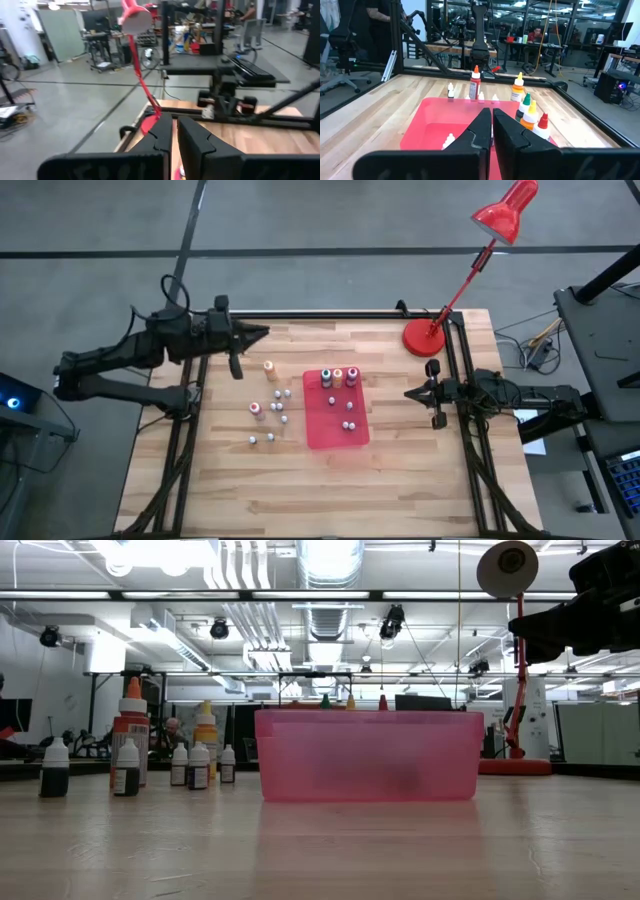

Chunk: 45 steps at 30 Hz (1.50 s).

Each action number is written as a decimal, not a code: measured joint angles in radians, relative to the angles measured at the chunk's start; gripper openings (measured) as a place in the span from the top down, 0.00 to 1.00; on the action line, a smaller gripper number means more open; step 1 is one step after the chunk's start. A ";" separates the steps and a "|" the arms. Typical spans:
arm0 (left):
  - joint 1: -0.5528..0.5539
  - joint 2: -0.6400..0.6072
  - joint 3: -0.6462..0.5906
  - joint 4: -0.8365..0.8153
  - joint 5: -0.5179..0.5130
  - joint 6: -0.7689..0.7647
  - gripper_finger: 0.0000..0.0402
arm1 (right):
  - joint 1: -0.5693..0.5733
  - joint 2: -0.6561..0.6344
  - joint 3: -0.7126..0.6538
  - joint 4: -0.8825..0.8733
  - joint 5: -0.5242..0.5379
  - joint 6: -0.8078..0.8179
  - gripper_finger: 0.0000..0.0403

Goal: Pick & Place food coloring
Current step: Put the large yellow food coloring bottle into the red bin

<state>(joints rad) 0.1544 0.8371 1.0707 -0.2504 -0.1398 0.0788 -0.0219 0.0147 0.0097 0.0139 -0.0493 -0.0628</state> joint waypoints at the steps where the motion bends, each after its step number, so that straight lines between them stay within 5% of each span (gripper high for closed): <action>1: 0.009 0.000 0.006 -0.001 -0.003 0.000 0.99 | 0.000 0.000 0.000 0.000 0.000 -0.001 0.98; 9: 0.071 -0.012 0.028 -0.016 -0.110 0.001 0.99 | 0.000 0.000 0.000 0.000 0.000 0.002 0.98; 37: 0.102 -0.105 0.029 -0.122 -0.117 0.060 0.99 | 0.000 0.000 0.000 0.000 0.000 0.001 0.98; 45: 0.102 -0.077 0.029 -0.225 -0.202 0.046 0.99 | 0.000 0.000 0.000 0.000 0.000 0.002 0.98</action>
<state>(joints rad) 0.2562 0.7601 1.0992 -0.4758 -0.3417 0.1246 -0.0219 0.0147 0.0097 0.0139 -0.0490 -0.0605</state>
